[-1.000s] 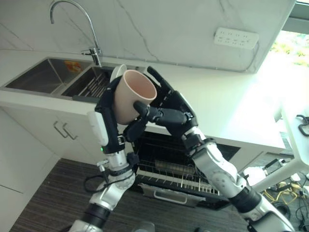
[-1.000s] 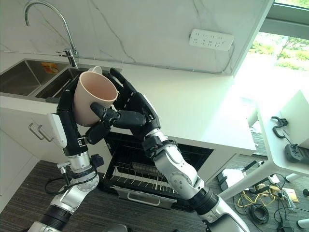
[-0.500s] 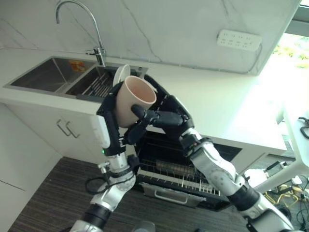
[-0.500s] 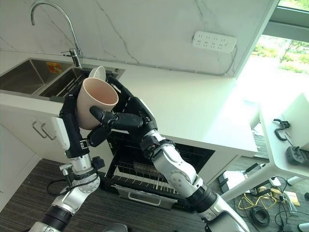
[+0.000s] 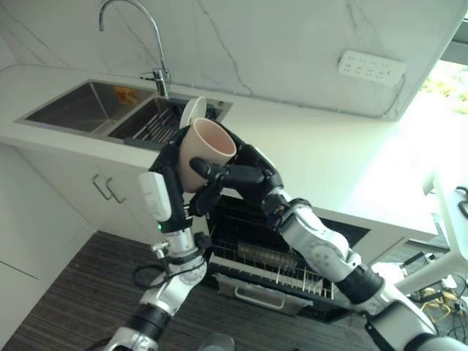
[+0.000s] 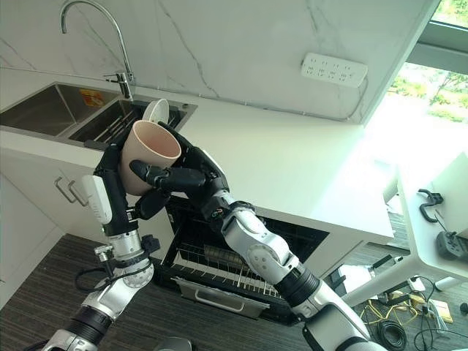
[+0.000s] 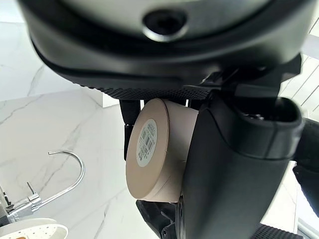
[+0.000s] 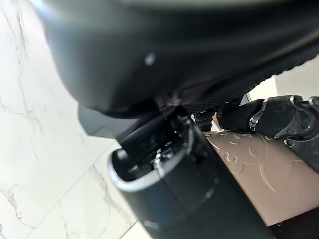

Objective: Place the dishes in the dishwasher.

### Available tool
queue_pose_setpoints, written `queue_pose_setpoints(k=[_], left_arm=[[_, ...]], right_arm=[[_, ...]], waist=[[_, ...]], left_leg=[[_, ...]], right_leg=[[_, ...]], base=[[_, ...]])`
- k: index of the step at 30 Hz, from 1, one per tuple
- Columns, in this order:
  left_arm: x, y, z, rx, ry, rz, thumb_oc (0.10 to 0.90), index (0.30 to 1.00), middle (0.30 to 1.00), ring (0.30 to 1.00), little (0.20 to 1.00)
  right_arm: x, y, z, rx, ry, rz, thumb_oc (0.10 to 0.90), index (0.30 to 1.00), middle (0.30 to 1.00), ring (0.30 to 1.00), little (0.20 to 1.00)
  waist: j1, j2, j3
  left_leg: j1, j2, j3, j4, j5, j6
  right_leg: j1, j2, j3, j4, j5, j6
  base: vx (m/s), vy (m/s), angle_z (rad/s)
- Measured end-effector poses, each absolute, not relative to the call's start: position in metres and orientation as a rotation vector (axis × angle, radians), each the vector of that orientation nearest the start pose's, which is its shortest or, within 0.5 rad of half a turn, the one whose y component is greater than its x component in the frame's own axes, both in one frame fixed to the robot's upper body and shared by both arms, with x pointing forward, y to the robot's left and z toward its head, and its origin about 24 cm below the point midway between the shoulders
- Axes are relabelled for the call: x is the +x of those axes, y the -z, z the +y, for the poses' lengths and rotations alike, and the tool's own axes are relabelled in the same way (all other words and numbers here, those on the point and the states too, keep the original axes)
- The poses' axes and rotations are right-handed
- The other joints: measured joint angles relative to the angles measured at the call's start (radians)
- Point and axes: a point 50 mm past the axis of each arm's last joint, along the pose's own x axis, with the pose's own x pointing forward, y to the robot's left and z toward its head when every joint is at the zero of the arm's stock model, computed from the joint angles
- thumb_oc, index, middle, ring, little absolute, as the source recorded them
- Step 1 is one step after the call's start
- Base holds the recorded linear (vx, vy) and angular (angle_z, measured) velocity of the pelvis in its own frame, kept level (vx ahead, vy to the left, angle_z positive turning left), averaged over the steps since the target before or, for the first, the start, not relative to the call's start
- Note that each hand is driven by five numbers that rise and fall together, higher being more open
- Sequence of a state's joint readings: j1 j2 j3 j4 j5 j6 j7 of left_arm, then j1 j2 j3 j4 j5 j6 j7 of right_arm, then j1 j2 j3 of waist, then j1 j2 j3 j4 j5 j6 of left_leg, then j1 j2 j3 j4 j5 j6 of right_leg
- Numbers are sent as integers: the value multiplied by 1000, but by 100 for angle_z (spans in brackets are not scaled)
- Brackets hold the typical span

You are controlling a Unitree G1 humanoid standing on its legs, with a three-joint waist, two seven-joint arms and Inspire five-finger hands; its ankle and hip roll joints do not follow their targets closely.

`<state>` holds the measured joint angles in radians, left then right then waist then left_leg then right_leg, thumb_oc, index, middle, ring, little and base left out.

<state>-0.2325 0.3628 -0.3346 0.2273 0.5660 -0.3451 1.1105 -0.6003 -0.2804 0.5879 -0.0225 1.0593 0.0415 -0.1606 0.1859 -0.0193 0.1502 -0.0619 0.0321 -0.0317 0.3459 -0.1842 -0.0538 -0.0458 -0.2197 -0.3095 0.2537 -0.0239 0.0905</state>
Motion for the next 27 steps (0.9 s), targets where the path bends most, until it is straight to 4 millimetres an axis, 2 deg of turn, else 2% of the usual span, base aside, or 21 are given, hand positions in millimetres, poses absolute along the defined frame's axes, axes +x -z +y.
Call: queue_pose_setpoints(k=[7, 8, 9, 10, 15, 25, 27], left_arm=[[264, -87, 155, 647, -553, -789, 400, 300, 300, 300, 300], [264, -86, 155, 654, -555, -791, 400, 300, 300, 300, 300], [264, -85, 155, 657, -555, -789, 400, 300, 300, 300, 300], [264, -85, 155, 659, -554, -786, 400, 300, 300, 300, 300], [268, -85, 154, 665, -553, -787, 400, 300, 300, 300, 300], [270, -86, 151, 657, -560, -782, 400, 300, 300, 300, 300], [270, -86, 151, 656, -560, -783, 656, 684, 684, 684, 684]], right_arm=[[295, -157, -25, 532, -670, -21, 800, 900, 900, 900, 900], [295, -156, -24, 530, -670, -19, 648, 672, 672, 672, 672], [296, -156, -24, 527, -669, -15, 474, 411, 411, 411, 411], [296, -155, -24, 522, -668, -12, 400, 300, 300, 300, 300], [302, -154, -25, 443, -631, -35, 400, 300, 300, 300, 300], [303, -156, -26, 426, -619, -52, 400, 300, 300, 300, 300], [303, -156, -26, 427, -618, -55, 400, 300, 300, 300, 300]], waist=[[9, -4, 1], [9, -4, 1], [10, -4, 1], [10, -4, 1], [12, -5, 1], [13, -5, 1], [14, -5, 1]], left_leg=[[-5, 1, -3, 0, 1, 0], [-6, 0, -3, 0, 1, 0], [-5, 0, -3, 0, 1, 0], [-6, 0, -3, 0, 1, 0], [-7, -1, -4, 0, 1, 0], [-15, -6, -19, -2, 4, 0], [-21, -6, -26, -2, 6, 0]], right_leg=[[-3, 1, -2, 0, -3, -5], [-3, 1, -2, 0, -3, -5], [-3, 1, -2, 0, -3, -5], [-3, 1, -2, 0, -3, -5], [-2, 1, -4, -1, -3, -5], [-2, 0, -19, -4, -4, -5], [-2, 0, -28, -5, -4, -5]], base=[[-11, -15, 1], [0, 0, 0], [0, 0, 0], [0, 0, 0], [0, 0, 0], [-5, 1, 4], [-11, -2, 10]])
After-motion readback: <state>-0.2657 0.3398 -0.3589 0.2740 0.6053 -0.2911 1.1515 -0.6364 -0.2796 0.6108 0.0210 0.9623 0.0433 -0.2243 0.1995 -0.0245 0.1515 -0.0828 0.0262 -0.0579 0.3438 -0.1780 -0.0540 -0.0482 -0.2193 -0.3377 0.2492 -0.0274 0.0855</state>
